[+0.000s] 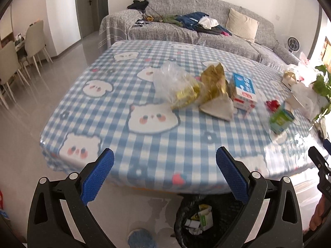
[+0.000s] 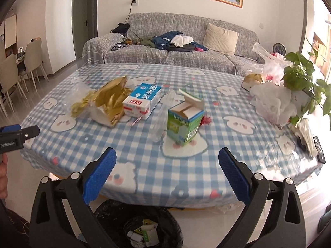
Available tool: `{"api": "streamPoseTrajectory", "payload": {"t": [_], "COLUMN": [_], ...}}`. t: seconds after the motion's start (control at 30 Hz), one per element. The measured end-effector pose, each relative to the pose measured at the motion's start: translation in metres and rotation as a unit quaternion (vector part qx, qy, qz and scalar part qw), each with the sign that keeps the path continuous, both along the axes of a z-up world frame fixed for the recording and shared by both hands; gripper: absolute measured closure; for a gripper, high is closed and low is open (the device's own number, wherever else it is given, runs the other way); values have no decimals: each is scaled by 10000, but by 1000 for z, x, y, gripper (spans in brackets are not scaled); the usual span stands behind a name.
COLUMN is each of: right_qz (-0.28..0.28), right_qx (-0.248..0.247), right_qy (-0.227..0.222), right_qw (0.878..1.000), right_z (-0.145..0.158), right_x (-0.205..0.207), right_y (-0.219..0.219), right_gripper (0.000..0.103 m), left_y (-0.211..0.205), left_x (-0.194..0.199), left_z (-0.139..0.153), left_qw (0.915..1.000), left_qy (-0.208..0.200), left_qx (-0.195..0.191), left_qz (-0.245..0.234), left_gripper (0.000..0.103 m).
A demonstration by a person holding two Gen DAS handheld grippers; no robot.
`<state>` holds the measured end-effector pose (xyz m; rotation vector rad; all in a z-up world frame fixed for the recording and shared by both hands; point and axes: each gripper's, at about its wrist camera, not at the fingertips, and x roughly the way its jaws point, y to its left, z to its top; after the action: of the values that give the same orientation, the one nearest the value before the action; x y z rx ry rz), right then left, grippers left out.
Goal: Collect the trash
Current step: 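Raise both grippers and move them back over the table items, then grasp the clear bag of yellow wrappers with the left gripper while the right grasps the green-white box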
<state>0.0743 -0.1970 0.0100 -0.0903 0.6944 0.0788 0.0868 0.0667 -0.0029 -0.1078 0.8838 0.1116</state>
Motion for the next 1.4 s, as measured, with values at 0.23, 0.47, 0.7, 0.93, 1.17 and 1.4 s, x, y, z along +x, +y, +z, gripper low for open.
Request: {"api": "streamPoseTrajectory", "payload": {"t": [0.23, 0.47, 0.7, 0.93, 1.17, 1.4], "right_qz": [14, -26, -11, 53, 114, -20], "right_qx": [-38, 97, 86, 135, 163, 105], "right_qy": [-24, -12, -30, 49, 133, 71], "right_qw": [10000, 9999, 10000, 9999, 9997, 9999], "right_z": [-7, -13, -19, -29, -37, -37], "right_x": [41, 66, 88, 106, 118, 125], "right_y": [0, -7, -9, -9, -8, -10], "right_gripper": [8, 8, 8, 9, 14, 19], "left_y": [-3, -2, -9, 0, 2, 0], "left_x": [52, 104, 145, 169, 182, 186], "left_z": [-7, -13, -20, -33, -46, -53], "left_qw": [9999, 9999, 9996, 9993, 9989, 9976], "left_qy": [86, 152, 213, 346, 457, 681], "left_qx": [91, 70, 185, 136, 35, -97], "left_qz": [-8, 43, 19, 106, 90, 43], "left_gripper": [6, 6, 6, 7, 8, 31]}}
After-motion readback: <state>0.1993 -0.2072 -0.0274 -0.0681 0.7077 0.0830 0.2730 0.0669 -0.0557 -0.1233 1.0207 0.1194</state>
